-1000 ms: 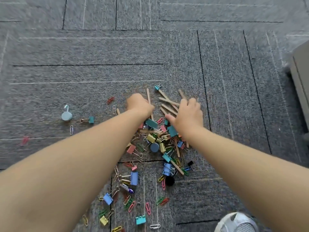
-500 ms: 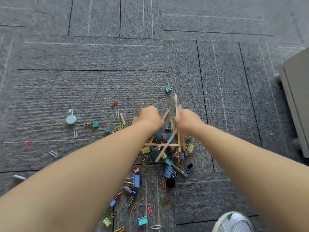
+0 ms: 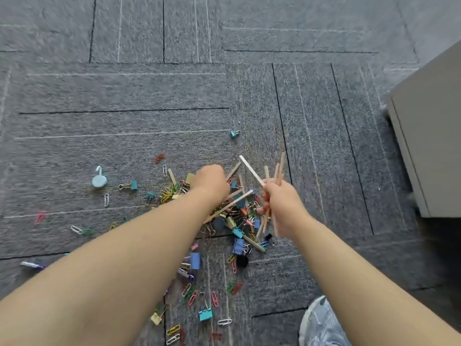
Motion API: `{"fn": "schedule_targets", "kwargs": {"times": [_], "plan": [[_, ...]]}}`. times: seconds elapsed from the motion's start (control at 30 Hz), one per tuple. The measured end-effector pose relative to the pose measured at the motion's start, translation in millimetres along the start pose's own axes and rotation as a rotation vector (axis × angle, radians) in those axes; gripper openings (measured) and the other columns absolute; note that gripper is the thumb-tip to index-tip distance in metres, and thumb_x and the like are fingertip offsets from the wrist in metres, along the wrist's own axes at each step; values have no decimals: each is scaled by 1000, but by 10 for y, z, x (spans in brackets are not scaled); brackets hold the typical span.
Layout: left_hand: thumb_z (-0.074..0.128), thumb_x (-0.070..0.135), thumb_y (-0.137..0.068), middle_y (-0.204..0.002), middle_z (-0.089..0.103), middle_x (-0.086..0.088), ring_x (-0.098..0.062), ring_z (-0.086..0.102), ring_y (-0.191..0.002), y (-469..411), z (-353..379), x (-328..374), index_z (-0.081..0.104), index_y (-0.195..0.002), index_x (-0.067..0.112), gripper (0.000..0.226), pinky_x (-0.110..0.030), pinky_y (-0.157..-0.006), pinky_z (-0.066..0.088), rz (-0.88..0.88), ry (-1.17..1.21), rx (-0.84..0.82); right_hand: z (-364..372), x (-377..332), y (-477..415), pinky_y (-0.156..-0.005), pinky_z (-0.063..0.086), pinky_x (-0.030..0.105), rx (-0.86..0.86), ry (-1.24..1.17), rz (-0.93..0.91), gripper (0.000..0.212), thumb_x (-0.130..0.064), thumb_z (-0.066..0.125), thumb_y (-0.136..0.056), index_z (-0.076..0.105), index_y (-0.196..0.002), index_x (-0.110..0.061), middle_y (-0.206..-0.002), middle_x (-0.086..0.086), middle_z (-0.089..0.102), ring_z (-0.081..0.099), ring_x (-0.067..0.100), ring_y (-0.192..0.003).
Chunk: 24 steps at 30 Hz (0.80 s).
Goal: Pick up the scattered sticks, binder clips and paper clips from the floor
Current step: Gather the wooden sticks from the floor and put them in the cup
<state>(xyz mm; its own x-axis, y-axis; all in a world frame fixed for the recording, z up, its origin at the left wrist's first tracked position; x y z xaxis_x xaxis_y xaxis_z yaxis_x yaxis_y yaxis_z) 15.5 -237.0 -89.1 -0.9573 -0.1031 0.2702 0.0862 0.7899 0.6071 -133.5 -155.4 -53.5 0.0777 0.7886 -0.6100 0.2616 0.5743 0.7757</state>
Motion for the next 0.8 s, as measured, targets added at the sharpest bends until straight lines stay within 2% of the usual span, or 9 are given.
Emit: {"fn": "schedule_targets", "kwargs": {"times": [0.1, 0.23, 0.27, 0.33, 0.4, 0.5, 0.63, 0.7, 0.8], "plan": [[56, 12, -85, -99, 68, -5, -26, 62, -91, 13, 16, -53, 68, -94, 16, 14, -39, -89, 50, 7, -56, -69, 7, 528, 63, -52, 40, 26, 0, -58, 115, 15, -17, 40, -100, 55, -103, -14, -68, -1, 42, 36, 11, -55], [56, 10, -86, -100, 64, -2, -25, 58, -94, 57, 39, -47, 61, -99, 15, 15, -40, -98, 43, 31, -173, -113, -109, 697, 119, -47, 36, 23, 1, -85, 147, 15, -12, 41, -99, 56, -101, -11, -61, -2, 44, 35, 10, -48], [58, 17, -88, -97, 62, -1, -24, 57, -90, 68, 20, -18, 57, -101, 14, 13, -40, -95, 43, 41, -151, -81, -154, 671, 103, -46, 36, 21, 8, -91, 143, 15, -12, 43, -99, 57, -102, -11, -61, -2, 45, 35, 9, -48], [57, 33, -92, -89, 55, 0, -23, 51, -81, 94, -4, 34, 49, -103, 14, 24, -35, -76, 43, 55, -100, -10, -203, 598, 79, -47, 36, 19, 9, -112, 134, 14, -13, 46, -98, 57, -106, -10, -64, -2, 47, 37, 7, -50], [56, 39, -93, -91, 55, -3, -23, 51, -82, 95, -8, 95, 48, -105, 13, 29, -33, -65, 37, 76, -125, 53, -205, 514, 62, -49, 36, 19, 7, -135, 118, 13, -11, 46, -98, 56, -106, -10, -65, -2, 48, 38, 7, -51], [62, 30, -91, -98, 61, -6, -26, 58, -90, 17, -21, 137, 58, -103, 10, 23, -35, -64, 40, 80, -146, 100, -148, 393, 44, -51, 37, 20, 0, -103, 84, 13, -10, 44, -98, 56, -104, -11, -64, -3, 49, 40, 7, -51], [62, 8, -88, -98, 67, -8, -27, 62, -88, -6, 52, 200, 66, -97, 11, 10, -35, -70, 50, 126, -165, 19, -129, 343, 8, -51, 37, 21, 16, -96, 71, 15, -10, 44, -97, 57, -104, -12, -66, -2, 50, 40, 7, -50], [62, 8, -89, -96, 66, -7, -26, 62, -89, 14, 51, 188, 65, -95, 10, 7, -35, -74, 52, 140, -82, -9, -125, 327, 6, -50, 37, 21, 18, -109, 67, 15, -10, 44, -98, 57, -105, -11, -66, -2, 50, 40, 7, -50], [59, 14, -93, -92, 61, 0, -16, 59, -83, 81, -110, 99, 57, -97, 14, 4, -26, -63, 45, 79, 387, 22, -108, 289, 8, -52, 37, 21, 1, -147, 55, 13, -10, 45, -97, 57, -103, -11, -66, -2, 51, 40, 7, -51]]}}
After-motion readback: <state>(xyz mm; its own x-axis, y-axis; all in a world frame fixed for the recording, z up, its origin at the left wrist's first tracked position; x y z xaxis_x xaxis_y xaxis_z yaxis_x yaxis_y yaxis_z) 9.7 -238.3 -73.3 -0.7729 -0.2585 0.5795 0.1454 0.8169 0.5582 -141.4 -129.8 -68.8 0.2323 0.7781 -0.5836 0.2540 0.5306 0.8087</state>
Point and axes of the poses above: each hand's wrist, its own y-axis away from the middle knuckle, its own z-axis out of the palm, x = y × z, the point moved 8 cm from there along -y, towards the middle knuckle
